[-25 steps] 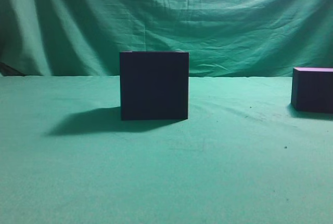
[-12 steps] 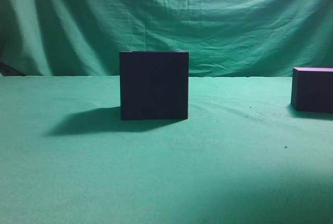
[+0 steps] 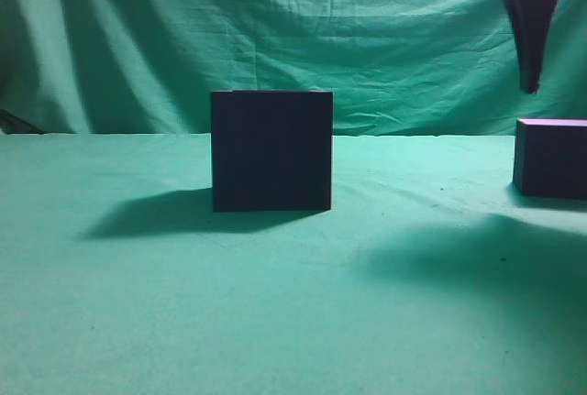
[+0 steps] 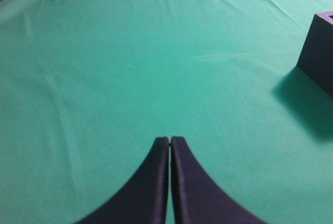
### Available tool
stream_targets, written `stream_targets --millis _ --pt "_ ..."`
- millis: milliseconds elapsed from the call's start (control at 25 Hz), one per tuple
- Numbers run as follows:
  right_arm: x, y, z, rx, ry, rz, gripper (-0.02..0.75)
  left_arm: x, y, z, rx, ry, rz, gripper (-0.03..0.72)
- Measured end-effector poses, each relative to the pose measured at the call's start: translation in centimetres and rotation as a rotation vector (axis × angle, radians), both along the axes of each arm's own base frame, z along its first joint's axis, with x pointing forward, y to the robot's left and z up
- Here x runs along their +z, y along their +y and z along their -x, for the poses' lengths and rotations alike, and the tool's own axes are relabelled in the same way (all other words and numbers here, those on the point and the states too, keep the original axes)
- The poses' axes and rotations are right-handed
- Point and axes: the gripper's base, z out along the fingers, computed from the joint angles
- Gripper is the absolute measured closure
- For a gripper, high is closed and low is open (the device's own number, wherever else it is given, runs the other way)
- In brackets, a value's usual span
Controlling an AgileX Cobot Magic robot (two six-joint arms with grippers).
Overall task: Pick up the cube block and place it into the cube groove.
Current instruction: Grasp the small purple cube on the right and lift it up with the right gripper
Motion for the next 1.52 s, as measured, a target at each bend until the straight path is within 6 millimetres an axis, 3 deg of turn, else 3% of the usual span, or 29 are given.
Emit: stream_targets --millis 40,160,200,440,560,640,1520 --pt "-0.2 0.0 -0.1 -0.013 0.003 -0.001 0.169 0.0 0.0 0.0 0.0 0.0 0.0 0.688" --pt "-1.5 0.2 -0.7 -0.033 0.02 0.006 0.174 0.0 0.0 0.0 0.0 0.0 0.0 0.688" --pt "-1.8 0.2 -0.8 -0.035 0.023 0.005 0.132 0.0 0.0 0.0 0.0 0.0 0.0 0.688" --pt "-3.4 0.1 -1.9 -0.073 0.017 -0.001 0.148 0.0 0.0 0.0 0.0 0.0 0.0 0.688" --pt "-3.7 0.0 -2.2 -0.084 0.005 -0.005 0.148 0.0 0.0 0.0 0.0 0.0 0.0 0.688" --pt "-3.7 0.0 -2.4 -0.087 -0.015 -0.014 0.204 0.0 0.0 0.0 0.0 0.0 0.0 0.688" --pt "-4.7 0.2 -3.2 -0.086 -0.038 -0.019 0.2 0.0 0.0 0.0 0.0 0.0 0.0 0.688"
